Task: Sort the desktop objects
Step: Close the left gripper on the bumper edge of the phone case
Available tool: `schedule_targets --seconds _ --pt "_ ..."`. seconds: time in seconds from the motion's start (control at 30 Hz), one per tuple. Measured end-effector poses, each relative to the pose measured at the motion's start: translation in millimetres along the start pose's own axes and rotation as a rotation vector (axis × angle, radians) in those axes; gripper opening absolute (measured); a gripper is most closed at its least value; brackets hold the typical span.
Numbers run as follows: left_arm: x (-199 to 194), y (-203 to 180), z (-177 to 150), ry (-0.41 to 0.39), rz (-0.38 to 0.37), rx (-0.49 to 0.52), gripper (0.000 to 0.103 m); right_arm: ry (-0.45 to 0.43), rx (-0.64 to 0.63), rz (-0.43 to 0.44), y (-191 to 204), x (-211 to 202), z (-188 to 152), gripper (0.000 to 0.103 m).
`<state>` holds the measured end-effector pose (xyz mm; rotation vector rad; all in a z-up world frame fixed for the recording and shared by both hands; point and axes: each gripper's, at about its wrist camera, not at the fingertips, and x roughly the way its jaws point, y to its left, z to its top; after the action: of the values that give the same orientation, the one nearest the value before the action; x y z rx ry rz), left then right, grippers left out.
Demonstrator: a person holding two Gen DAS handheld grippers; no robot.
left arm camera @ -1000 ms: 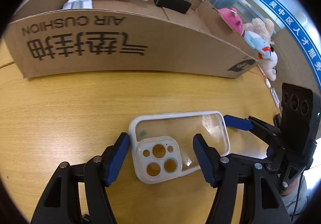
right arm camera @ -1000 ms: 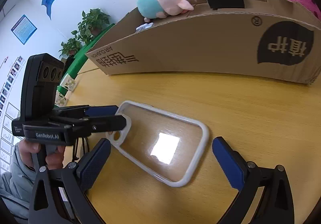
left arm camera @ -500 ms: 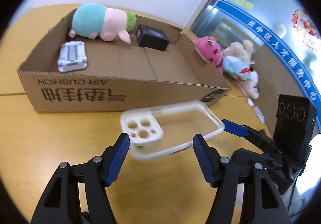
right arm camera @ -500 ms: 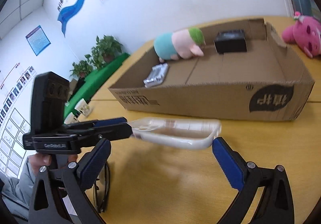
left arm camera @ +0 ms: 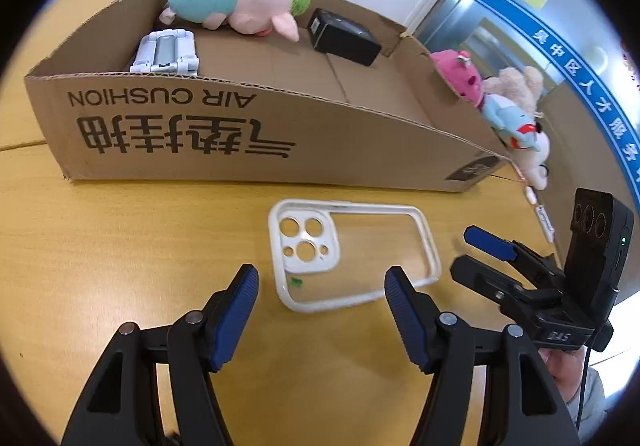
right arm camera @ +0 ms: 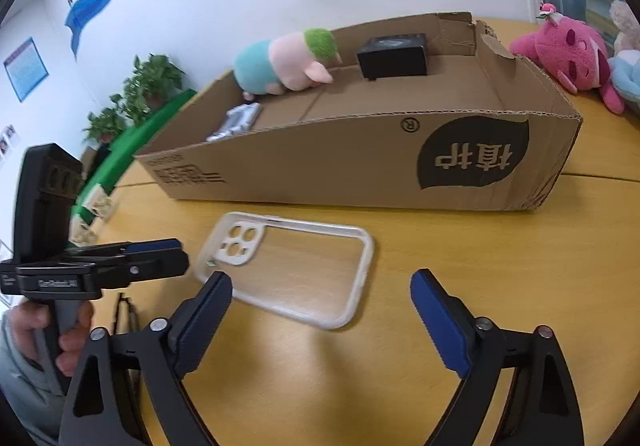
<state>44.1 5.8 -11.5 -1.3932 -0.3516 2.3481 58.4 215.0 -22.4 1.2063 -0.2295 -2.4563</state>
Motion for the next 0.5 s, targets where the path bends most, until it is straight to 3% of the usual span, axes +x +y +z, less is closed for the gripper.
schedule_targets --seconds 0.1,0.17,0.3,0.33,0.37,0.4,0.5 --pt "10.4 5.1 2.9 0.026 0.034 -0.005 0.046 0.025 -0.003 -0.044 -3.1 13.7 3.6 0.069" --pt "18.2 8.4 -0.2 0.063 0.06 -0.017 0.028 0.042 -0.016 -0.088 -3.4 22.5 3.8 0.059" --pt "15.5 10.1 -3.9 0.04 0.094 -0.007 0.014 0.058 -0.057 -0.126 -2.0 28.2 -3.0 0.042" --pt "15.6 12.2 -4.1 0.04 0.093 -0.014 0.01 0.054 -0.064 -0.138 -0.5 27.4 -4.2 0.033" --pt "15.2 15.0 -4.3 0.038 0.072 -0.029 0.01 0.055 -0.074 -0.158 -0.7 27.8 -4.7 0.016" --pt "16.0 16.3 -4.3 0.039 0.064 -0.036 0.01 0.058 -0.078 -0.165 -1.2 27.9 -5.1 0.011" --pt "15.6 13.6 -5.5 0.039 0.078 -0.019 0.009 0.057 -0.089 -0.175 1.9 27.5 -6.8 0.009"
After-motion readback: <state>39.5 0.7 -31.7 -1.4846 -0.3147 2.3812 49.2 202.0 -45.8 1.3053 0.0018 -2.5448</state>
